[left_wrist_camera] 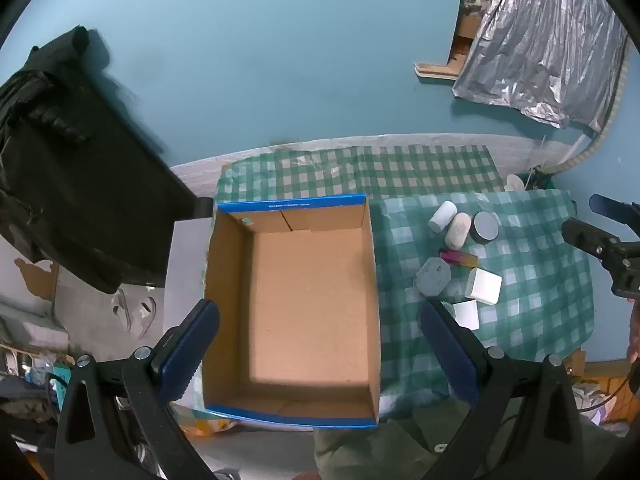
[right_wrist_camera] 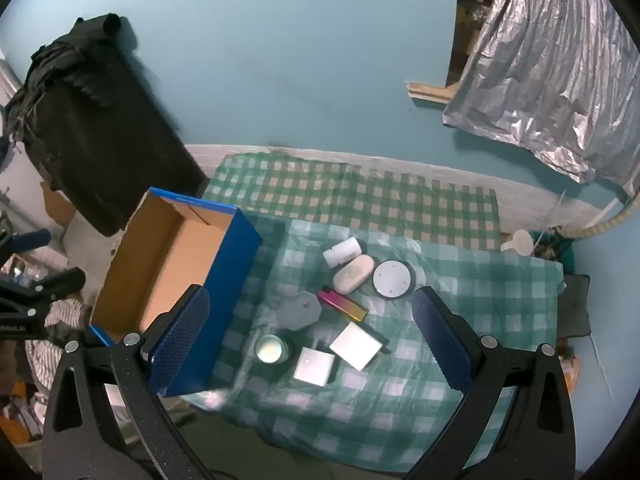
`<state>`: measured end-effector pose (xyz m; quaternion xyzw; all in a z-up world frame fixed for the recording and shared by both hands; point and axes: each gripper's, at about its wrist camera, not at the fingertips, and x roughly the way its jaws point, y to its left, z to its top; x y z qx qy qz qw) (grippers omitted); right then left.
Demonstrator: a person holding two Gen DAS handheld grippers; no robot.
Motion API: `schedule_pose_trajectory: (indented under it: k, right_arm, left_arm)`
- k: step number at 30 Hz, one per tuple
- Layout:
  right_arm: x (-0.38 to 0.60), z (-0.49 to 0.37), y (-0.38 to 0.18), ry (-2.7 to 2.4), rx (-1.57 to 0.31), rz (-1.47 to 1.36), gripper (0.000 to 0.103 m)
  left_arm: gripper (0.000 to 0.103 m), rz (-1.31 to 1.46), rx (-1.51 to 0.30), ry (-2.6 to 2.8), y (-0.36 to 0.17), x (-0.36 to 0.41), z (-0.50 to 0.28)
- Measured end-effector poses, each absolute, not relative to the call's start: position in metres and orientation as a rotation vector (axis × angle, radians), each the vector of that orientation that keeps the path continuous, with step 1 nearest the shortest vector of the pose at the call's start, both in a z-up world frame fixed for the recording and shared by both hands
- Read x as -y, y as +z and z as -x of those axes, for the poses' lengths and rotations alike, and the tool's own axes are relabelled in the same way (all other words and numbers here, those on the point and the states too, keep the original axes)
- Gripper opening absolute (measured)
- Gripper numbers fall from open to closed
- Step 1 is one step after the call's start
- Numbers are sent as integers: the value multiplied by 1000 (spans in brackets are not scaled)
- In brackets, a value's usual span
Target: Organize rigid objects
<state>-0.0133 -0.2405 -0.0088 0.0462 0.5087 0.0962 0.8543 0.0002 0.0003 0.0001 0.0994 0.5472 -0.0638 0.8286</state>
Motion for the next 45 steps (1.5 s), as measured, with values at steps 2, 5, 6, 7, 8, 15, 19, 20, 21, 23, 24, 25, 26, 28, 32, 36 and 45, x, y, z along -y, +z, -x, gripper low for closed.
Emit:
schedule_pose_trajectory:
  k: [2,5,6,7,8,15,19,20,21,23,24,25,26,28,32,36,45]
  right_arm:
    - [241,13,-9,203,-1052,-99,101]
    - [241,13,-9,201,-1068,-99,101]
    - [241,13,-8,199,-1068,-97,101]
    - [241,12,-9,200,-1072,-98,101]
    - [242,12,-9,202,-1072,-98,101]
    - [242,10,-11,197,-1078,-94,101]
    - [241,10,-11,196,-1079,-93,101]
    - [240,10,-10,195,-1079,-92,101]
    - [240,10,-10,194,-1080,-92,101]
    - [240,8,-10,193,-1082,-92,101]
    - [239,9,-10,194,-1081,-92,101]
    - [239,9,-10,194,-1082,-91,101]
    - [239,9,-10,194,-1082,-90,101]
    - [240,7,-10,193,-1084,-89,101]
    - [240,10,-12,192,-1084,-88,101]
    - [240,11,-11,190,-1085,-87,101]
    - [243,9,-12,191,-1088,-87,101]
  left_arm:
    - [101,-213,-1157,-134,1,-1,0]
    - [101,-204,-1158,-145,0,-3,2]
    - [101,-205,-1162,-150,-1,-3,1]
    - [101,-203,-1165,-153,-3,-4,0]
    - [101,-206,-1162,-153,-2,-3,0]
    - [101,-228,-1161,-134,1,0,-5]
    - [101,-228,-1159,-135,0,-1,-4]
    - [101,-228,-1159,-135,0,-1,-4]
    - [101,-231,-1157,-135,-1,-2,-4]
    - [101,-231,-1157,-136,-2,-2,-4]
    - [101,-230,-1157,-137,-2,-2,-4]
    - [101,-229,-1155,-138,-2,-2,-3]
    - [101,-230,-1154,-138,-3,-2,-4]
    - [101,-230,-1155,-137,-3,-2,-3]
    - [101,-231,-1155,-138,-2,-1,-4]
    - [101,-231,-1156,-140,-2,-1,-5]
    - [101,-235,-1156,-140,-4,3,-4]
